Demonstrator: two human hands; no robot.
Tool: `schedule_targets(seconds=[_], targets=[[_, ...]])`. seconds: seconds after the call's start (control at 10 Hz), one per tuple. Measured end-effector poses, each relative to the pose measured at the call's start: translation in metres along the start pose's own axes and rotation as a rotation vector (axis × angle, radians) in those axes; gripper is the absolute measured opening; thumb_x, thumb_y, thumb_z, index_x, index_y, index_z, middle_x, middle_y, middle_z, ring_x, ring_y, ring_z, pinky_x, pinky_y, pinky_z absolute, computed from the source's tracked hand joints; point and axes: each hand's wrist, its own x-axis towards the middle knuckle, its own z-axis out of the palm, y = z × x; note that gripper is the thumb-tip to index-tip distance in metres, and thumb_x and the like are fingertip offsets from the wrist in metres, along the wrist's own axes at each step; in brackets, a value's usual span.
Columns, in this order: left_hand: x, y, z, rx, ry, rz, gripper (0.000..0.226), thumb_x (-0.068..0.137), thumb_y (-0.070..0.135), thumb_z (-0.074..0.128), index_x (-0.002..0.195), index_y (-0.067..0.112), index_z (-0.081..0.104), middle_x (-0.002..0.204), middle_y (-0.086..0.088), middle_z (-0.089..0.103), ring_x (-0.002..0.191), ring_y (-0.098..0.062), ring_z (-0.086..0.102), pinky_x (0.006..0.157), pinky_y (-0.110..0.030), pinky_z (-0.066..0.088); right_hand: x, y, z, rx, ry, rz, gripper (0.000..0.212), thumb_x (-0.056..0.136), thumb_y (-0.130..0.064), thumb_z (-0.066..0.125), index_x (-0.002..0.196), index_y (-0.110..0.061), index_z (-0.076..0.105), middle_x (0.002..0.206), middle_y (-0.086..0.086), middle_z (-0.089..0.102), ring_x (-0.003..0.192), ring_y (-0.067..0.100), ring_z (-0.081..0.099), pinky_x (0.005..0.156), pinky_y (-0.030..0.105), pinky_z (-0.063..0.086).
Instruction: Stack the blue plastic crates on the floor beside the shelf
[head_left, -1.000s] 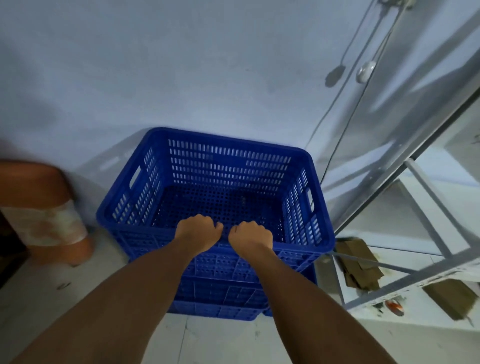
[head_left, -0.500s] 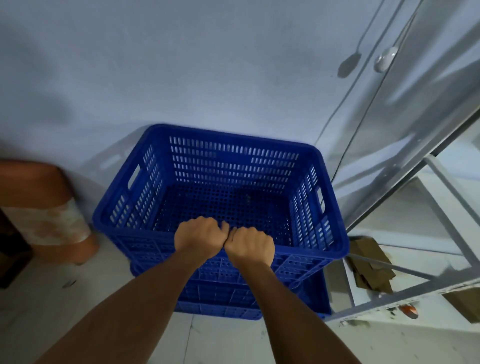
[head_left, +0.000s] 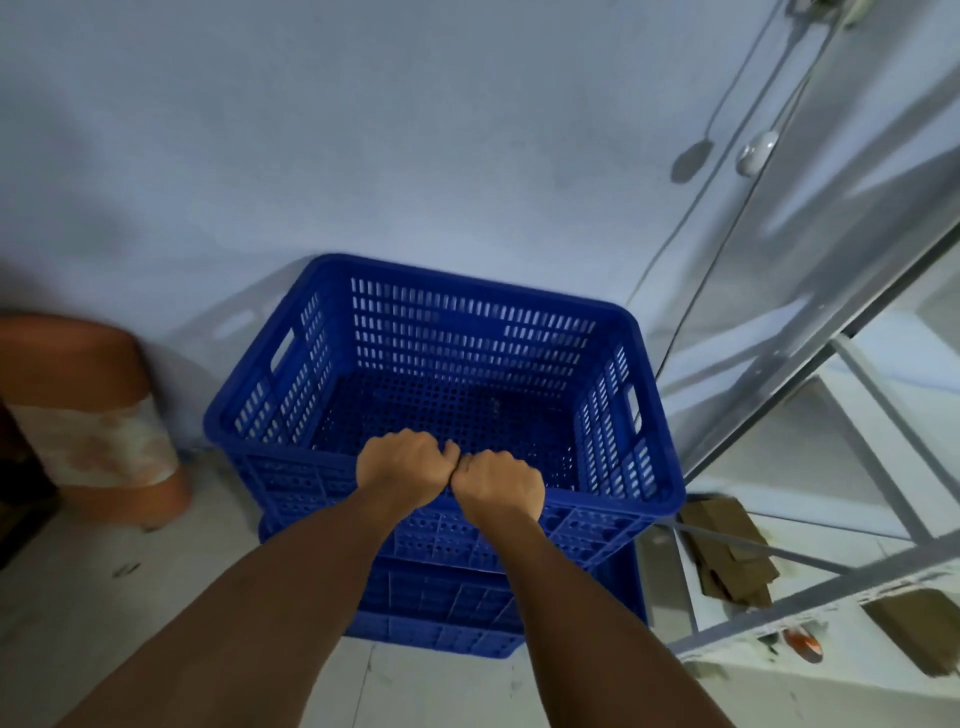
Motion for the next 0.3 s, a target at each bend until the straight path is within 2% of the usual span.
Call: schedule_targets(seconds=[0.1,0.2,0.3], targets=[[-0.006,-0.006,-0.007,-0.098,-0.026,0.045,0.060,0.108,0.050,0.031,0.061,0.019,0.049,0.058,-0.002,0.048,0.056,-0.026,0.048,0.058,-0.036,0.045,-0.004,0.001,-0.009,0.028,-0.092,-0.056,0.043,0.110,-0.029,0.024,0.101,-0.015,0.063,0.081,0.005,0.059,0.073,0.030,0.056,0.081,0.048,0.048],[-0.022,-0.013,-0.030,-0.084,-0.010,0.060,0.056,0.110,0.050,0.028,0.071,0.018,0.053,0.065,-0.004,0.052,0.061,-0.027,0.053,0.065,-0.039,0.050,-0.014,0.005,-0.023,0.093,-0.029,-0.057,0.053,0.110,-0.039,0.019,0.116,-0.012,0.064,0.098,0.009,0.068,0.091,0.031,0.063,0.101,0.050,0.043],[-0.037,-0.020,-0.059,-0.036,0.006,0.062,0.053,0.109,0.051,0.026,0.092,0.015,0.060,0.086,-0.007,0.064,0.084,-0.028,0.066,0.082,-0.045,0.055,-0.028,0.009,-0.043,0.101,0.050,-0.058,0.057,0.109,-0.044,0.018,0.118,-0.011,0.063,0.108,0.010,0.069,0.097,0.030,0.063,0.099,0.048,0.042]])
